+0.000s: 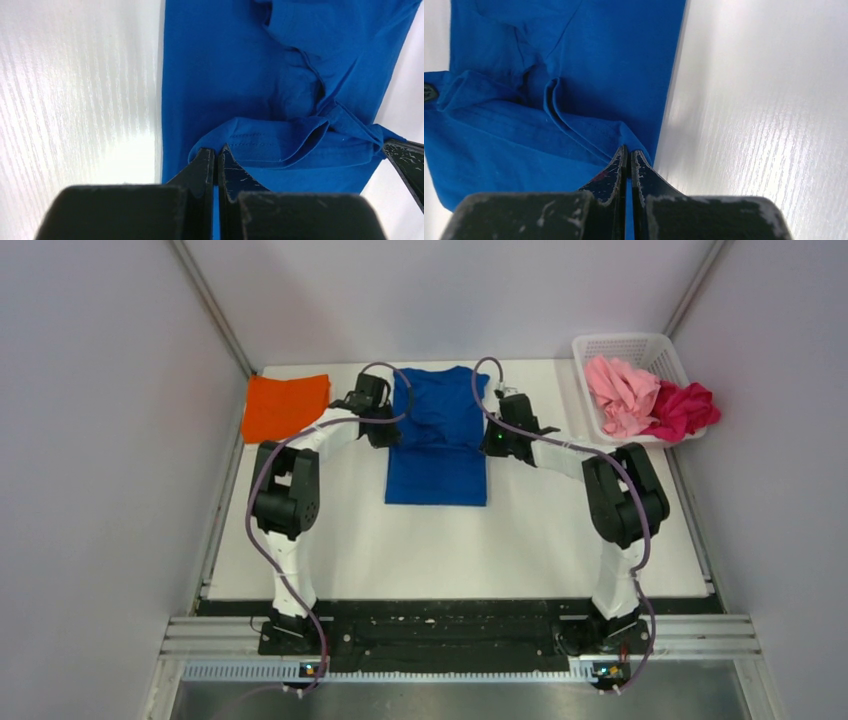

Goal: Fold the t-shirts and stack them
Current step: Fold the folded rectangular tshirt in 1/3 of the way

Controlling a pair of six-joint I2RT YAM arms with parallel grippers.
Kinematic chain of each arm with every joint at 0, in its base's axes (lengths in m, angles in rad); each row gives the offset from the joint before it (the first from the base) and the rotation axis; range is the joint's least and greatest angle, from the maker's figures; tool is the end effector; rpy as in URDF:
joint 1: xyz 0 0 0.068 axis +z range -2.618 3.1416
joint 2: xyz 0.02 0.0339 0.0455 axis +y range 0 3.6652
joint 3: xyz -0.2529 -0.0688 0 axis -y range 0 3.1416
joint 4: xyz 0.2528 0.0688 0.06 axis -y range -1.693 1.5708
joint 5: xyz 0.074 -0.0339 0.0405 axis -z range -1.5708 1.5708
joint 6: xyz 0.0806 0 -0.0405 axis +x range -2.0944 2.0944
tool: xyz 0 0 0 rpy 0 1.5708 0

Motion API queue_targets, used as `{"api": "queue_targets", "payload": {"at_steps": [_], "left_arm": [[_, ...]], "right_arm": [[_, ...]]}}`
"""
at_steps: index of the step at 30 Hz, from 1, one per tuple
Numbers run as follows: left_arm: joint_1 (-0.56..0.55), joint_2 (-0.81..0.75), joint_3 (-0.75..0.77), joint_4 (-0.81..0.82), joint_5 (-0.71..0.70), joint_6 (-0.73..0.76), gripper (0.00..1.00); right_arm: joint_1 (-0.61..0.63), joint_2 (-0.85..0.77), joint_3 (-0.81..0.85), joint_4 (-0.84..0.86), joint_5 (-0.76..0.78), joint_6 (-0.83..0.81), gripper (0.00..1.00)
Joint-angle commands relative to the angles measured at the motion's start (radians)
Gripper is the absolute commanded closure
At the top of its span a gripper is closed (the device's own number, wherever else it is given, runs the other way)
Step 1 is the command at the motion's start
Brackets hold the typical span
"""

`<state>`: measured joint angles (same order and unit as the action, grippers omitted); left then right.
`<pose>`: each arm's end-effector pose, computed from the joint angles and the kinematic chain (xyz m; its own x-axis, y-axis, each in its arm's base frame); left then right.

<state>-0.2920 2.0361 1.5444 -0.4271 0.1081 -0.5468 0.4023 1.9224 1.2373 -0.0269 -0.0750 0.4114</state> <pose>0.4554 -0.1460 0.1505 -0.8316 -0.2898 -0.4737 -0.0978 0.9161 -0.3888 0.4188 0.1848 0.1366 -0.7280 0.1236 -0.6743 -0.1653 0.9230 0.3476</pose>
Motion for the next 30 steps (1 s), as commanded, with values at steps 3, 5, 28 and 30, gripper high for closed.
{"api": "queue_targets", "payload": {"at_steps": [3, 5, 28, 30], "left_arm": [[0.019, -0.001, 0.045, -0.005, -0.013, 0.003, 1.0], [0.02, -0.019, 0.034, -0.005, -0.014, 0.003, 1.0], [0.034, -0.062, 0.03, 0.015, -0.016, 0.002, 0.62], [0.041, -0.042, 0.063, 0.01, -0.009, 0.002, 0.31]], "right_arm": [[-0.017, 0.045, 0.06, 0.069, 0.005, -0.01, 1.0], [-0.016, 0.039, 0.061, 0.069, -0.011, -0.008, 1.0], [-0.017, 0.022, 0.082, 0.052, -0.001, 0.024, 0.87], [-0.021, 0.035, 0.117, 0.037, 0.023, 0.027, 0.67]]}}
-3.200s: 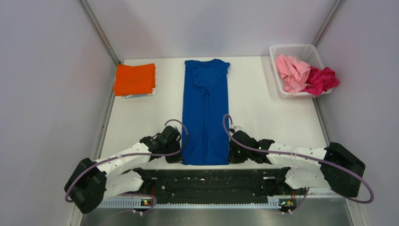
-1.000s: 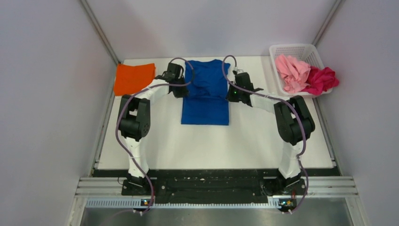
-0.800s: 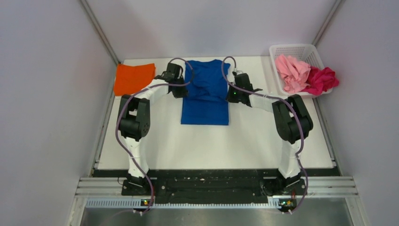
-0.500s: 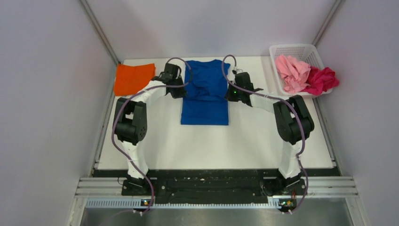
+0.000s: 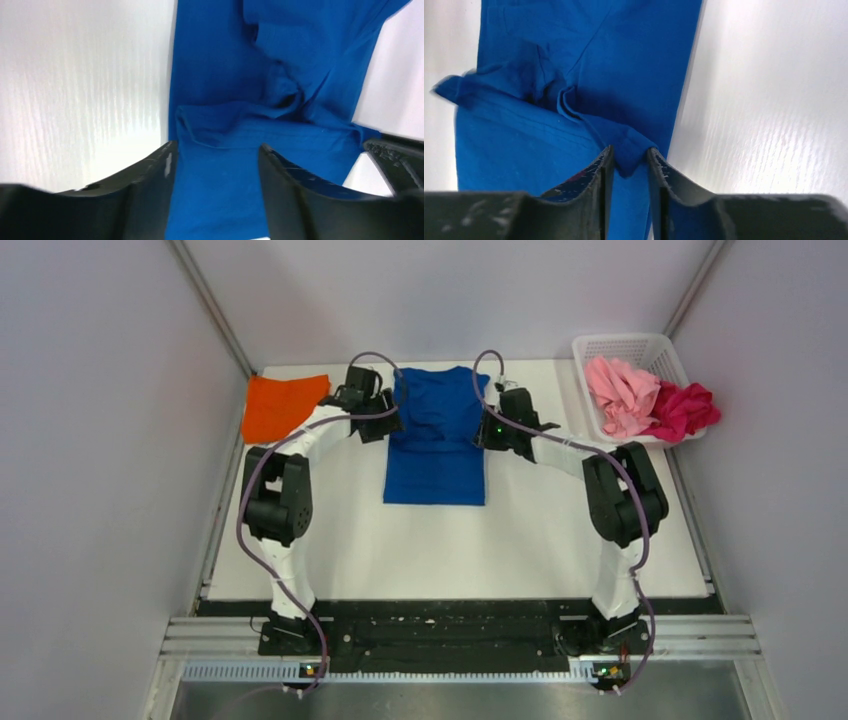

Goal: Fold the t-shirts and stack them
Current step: Fold the folded rectangular tshirt in 1/3 of the way

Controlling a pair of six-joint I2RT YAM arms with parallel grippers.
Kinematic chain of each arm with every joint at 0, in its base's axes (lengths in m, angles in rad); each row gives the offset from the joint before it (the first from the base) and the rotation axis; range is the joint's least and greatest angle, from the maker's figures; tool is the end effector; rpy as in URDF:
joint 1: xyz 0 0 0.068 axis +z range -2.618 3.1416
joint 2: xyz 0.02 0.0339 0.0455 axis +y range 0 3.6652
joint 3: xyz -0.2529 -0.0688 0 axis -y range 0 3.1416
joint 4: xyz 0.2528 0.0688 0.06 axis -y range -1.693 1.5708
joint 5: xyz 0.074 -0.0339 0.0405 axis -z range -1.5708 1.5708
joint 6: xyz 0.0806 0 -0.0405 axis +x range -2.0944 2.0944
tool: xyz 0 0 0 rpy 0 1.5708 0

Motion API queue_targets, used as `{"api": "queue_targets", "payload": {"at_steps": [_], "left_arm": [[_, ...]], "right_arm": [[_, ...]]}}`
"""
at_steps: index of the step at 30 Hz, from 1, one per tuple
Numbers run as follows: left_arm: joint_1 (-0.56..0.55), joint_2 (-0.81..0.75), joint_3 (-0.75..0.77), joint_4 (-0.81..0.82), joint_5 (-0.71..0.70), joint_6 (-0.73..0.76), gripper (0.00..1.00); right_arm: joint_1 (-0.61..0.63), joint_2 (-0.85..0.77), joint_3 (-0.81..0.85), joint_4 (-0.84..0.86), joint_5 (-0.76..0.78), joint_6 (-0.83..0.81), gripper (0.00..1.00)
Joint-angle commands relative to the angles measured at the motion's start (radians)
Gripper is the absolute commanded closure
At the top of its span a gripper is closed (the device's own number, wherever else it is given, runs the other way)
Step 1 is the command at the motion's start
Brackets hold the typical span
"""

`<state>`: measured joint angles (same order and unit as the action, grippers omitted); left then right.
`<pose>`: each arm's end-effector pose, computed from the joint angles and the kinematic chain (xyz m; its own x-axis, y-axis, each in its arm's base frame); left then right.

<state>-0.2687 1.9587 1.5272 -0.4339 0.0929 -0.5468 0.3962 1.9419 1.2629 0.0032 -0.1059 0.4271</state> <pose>0.4515 -0.1321 0.1789 -0.7946 -0.3182 -0.5171 -0.1063 0.9114 -0.3974 0.4270 0.1878 0.1407 -0.7157 0.1471 -0.6827 -0.1795 0.9060 0.3834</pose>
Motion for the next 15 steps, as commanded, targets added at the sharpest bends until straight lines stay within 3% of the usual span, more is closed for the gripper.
{"api": "queue_targets", "payload": {"at_steps": [1, 5, 7, 15], "left_arm": [[0.02, 0.042, 0.096, 0.016, 0.014, 0.002, 0.24], [0.032, 0.021, 0.129, 0.014, 0.036, 0.001, 0.06], [0.033, -0.016, 0.096, 0.021, 0.034, 0.004, 0.01], [0.031, -0.269, -0.257, 0.089, 0.063, -0.05, 0.01]], "right_arm": [[-0.017, 0.019, 0.108, -0.001, 0.067, 0.011, 0.57], [-0.02, 0.006, 0.159, -0.053, 0.102, 0.005, 0.16], [-0.019, -0.027, 0.132, -0.029, 0.08, 0.004, 0.04], [0.058, -0.143, -0.079, 0.082, -0.166, -0.027, 0.01]]}}
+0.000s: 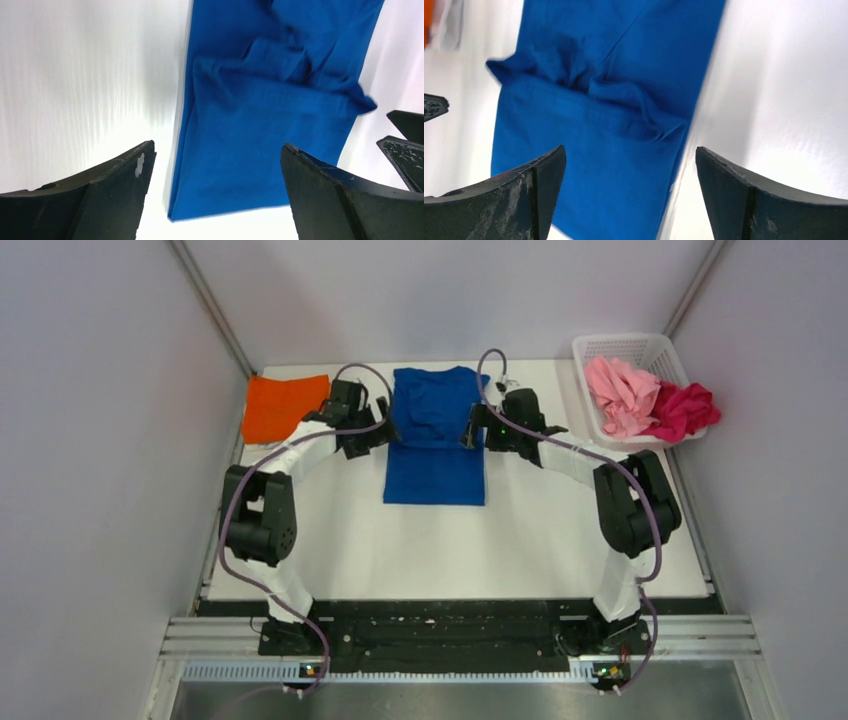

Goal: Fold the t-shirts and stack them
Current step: Fold the folded rectangular tshirt in 1/3 of the way

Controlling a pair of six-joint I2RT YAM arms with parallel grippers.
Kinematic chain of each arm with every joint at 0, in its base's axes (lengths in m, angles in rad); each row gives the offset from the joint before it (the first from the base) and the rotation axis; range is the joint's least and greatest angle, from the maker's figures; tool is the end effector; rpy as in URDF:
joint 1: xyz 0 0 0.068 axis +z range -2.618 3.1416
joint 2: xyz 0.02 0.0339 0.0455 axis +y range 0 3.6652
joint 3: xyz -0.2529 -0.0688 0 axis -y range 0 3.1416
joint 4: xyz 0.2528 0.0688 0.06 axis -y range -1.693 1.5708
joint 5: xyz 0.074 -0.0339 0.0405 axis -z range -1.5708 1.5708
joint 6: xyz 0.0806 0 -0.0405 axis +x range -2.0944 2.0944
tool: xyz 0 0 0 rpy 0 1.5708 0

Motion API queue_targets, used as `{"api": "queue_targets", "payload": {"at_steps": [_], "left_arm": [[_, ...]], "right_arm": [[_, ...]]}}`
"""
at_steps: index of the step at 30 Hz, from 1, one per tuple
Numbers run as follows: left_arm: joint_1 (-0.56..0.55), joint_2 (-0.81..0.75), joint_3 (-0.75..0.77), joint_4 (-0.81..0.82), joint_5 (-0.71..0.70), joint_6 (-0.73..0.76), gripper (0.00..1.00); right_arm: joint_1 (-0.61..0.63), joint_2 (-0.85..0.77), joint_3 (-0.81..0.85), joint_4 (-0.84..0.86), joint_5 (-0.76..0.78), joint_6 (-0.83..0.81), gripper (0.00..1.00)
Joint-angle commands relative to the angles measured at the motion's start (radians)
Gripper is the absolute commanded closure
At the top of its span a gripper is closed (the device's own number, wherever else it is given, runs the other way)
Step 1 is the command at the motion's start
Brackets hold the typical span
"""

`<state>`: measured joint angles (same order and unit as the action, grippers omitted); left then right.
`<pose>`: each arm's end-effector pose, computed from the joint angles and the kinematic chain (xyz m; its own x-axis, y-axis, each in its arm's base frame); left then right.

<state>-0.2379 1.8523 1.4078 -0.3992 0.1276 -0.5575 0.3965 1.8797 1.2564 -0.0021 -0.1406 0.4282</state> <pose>0.4316 -0.1152 0.1869 -0.7833 -0.3500 -0.5138 -0.1160 0.8942 -0.4323 0.4217 0.1888 0.1655 -0.6935 0.1553 -0.7035 -0.2190 0.8848 0.4113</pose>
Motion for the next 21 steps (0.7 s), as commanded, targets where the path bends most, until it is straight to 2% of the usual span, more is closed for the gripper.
{"api": "queue_targets", "payload": {"at_steps": [1, 4, 9, 14, 21], "left_arm": [[0.0, -0.199, -0.19, 0.075, 0.022, -0.054, 0.01], [0.0, -0.298, -0.327, 0.108, -0.01, -0.098, 0.01], [-0.003, -0.401, -0.454, 0.107, -0.003, -0.116, 0.01], [-0.003, -0.442, -0.521, 0.075, -0.026, -0.119, 0.01], [-0.003, -0.432, -0.576, 0.132, 0.008, -0.137, 0.01]], "right_arm": [[0.082, -0.08, -0.082, 0.099, -0.132, -0.039, 0.01], [0.139, -0.052, -0.067, 0.105, -0.126, -0.068, 0.01], [0.156, 0.075, 0.033, 0.125, -0.145, -0.077, 0.01], [0.156, 0.196, 0.169, 0.105, -0.126, -0.095, 0.01], [0.154, 0.295, 0.336, 0.169, 0.036, -0.108, 0.01]]}}
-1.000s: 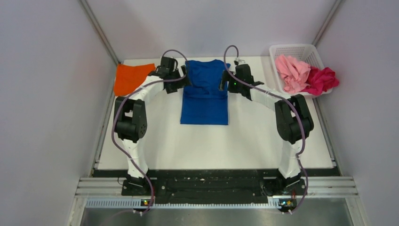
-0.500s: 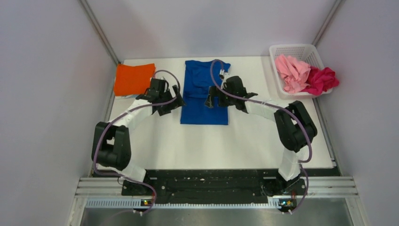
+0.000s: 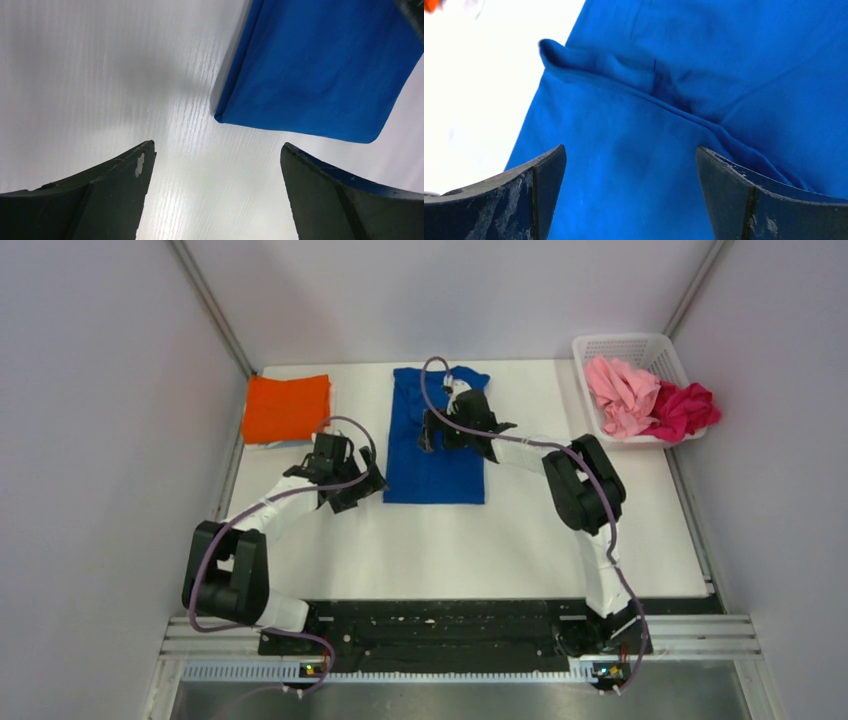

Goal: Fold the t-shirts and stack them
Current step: Fold the folded rectangular tshirt in 1/3 of the way, then grab one side of the 2/3 rectangular tshirt with both arms

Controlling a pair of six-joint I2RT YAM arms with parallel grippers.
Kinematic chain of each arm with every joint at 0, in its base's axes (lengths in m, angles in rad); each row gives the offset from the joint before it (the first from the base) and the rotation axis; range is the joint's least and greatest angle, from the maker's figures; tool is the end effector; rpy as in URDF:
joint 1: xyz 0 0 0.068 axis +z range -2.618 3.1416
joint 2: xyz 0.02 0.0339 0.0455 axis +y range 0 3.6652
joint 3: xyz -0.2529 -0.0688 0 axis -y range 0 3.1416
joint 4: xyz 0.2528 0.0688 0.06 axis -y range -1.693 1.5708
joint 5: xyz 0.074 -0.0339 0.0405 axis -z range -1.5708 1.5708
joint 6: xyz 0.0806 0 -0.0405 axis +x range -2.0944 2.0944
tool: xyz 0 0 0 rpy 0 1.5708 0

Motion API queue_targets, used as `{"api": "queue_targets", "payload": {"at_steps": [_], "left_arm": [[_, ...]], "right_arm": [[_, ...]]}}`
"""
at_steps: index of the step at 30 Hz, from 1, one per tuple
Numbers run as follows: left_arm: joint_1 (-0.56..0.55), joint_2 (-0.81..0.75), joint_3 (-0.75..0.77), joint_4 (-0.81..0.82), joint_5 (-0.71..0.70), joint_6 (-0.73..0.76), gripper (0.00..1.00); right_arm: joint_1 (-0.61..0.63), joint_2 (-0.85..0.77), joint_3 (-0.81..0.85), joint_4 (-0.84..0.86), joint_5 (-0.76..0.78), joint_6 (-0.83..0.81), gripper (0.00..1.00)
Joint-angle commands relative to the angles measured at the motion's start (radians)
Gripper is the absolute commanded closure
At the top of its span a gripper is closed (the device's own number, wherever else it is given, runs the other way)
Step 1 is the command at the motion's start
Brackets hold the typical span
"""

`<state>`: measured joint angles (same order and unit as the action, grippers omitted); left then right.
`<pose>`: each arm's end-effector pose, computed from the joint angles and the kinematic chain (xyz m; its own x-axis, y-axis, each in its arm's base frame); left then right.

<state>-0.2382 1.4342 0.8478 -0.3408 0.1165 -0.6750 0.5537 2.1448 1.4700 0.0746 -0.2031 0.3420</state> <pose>0.3105 -0.0850 0.1509 -0.7957 -0.4455 -0.4104 -0.2499 0.8586 -0.4476 0.4324 0.2864 0.1284 -0.6728 -0.0298 -0.7392 -0.4575 0.8020 0.3841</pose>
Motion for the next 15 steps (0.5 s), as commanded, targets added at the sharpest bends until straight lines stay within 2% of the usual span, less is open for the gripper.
{"api": "queue_targets", "payload": {"at_steps": [1, 7, 15], "left_arm": [[-0.003, -0.005, -0.015, 0.078, 0.024, -0.019, 0.01], [-0.003, 0.058, 0.002, 0.101, 0.046, -0.021, 0.06], [-0.005, 0.13, -0.004, 0.142, 0.102, -0.033, 0.24]], "right_arm": [[-0.004, 0.04, 0.144, 0.089, 0.112, -0.019, 0.01], [-0.008, 0.024, 0.165, 0.049, 0.143, -0.025, 0.01], [-0.04, -0.351, -0.303, 0.278, 0.146, 0.066, 0.01]]}}
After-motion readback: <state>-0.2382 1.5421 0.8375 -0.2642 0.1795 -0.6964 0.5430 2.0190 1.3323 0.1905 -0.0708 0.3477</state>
